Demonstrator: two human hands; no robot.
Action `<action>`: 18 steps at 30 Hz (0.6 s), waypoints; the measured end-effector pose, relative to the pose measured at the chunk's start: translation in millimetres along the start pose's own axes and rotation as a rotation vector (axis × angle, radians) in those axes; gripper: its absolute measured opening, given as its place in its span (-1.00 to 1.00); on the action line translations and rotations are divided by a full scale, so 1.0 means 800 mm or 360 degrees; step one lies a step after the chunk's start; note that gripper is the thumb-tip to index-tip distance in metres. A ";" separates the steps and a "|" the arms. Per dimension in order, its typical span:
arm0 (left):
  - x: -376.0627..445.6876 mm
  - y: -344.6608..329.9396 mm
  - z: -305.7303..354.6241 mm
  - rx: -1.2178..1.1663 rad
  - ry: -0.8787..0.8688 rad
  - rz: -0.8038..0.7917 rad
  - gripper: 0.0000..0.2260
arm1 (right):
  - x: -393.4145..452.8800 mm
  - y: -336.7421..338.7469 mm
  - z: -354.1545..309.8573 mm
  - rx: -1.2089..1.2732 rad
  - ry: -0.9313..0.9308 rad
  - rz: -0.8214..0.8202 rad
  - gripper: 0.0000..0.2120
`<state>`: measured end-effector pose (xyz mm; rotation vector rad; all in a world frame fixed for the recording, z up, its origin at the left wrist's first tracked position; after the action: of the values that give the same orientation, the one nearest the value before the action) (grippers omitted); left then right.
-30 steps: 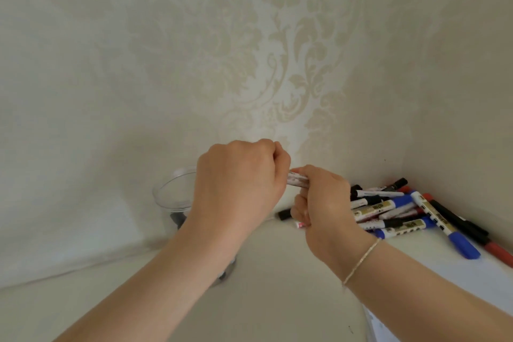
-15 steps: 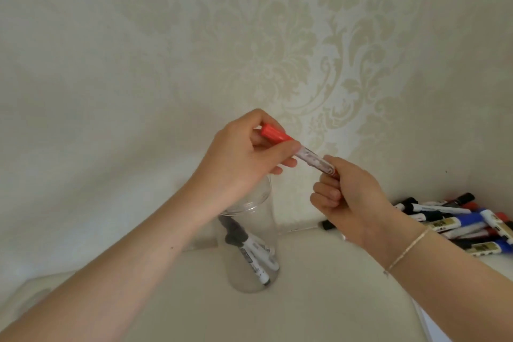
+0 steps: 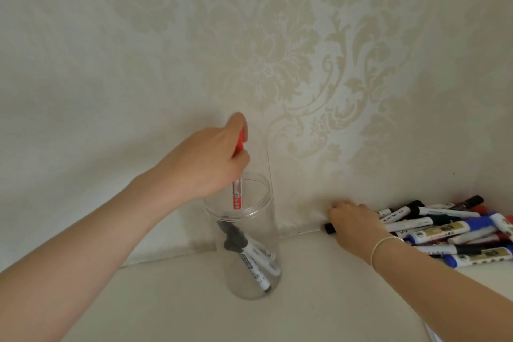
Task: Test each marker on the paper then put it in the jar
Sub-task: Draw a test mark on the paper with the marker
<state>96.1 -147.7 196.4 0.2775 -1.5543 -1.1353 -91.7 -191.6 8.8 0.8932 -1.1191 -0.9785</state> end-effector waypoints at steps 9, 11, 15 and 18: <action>-0.023 -0.115 -0.020 -0.0187 0.0230 -0.1083 -0.89 | -0.008 -0.007 -0.020 0.0097 0.0199 -0.0044 -0.69; -0.034 -0.132 -0.019 -0.0100 0.0206 -0.1253 -0.85 | -0.008 -0.004 -0.028 0.0196 0.0218 -0.0002 -0.68; -0.033 -0.132 -0.017 0.0079 0.0175 -0.1296 -0.85 | 0.003 0.042 -0.025 0.1000 0.0146 0.0418 -0.90; 0.002 -0.079 0.004 0.0314 -0.0028 -0.0691 -0.78 | 0.001 0.088 0.000 0.1745 -0.0048 0.0779 -0.90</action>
<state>68.0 -179.1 149.1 0.7684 -1.6703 -1.3153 -79.6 -169.7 74.9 1.3477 -1.8204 0.1059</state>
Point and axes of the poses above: each hand's wrist, its own x-axis towards the middle knuckle, its own y-axis out of the back of the hand, z = x × y, the point moved 9 cm from there along x, towards the middle knuckle, and after that the axes turned 14 degrees about z, right-handed, at the moved point
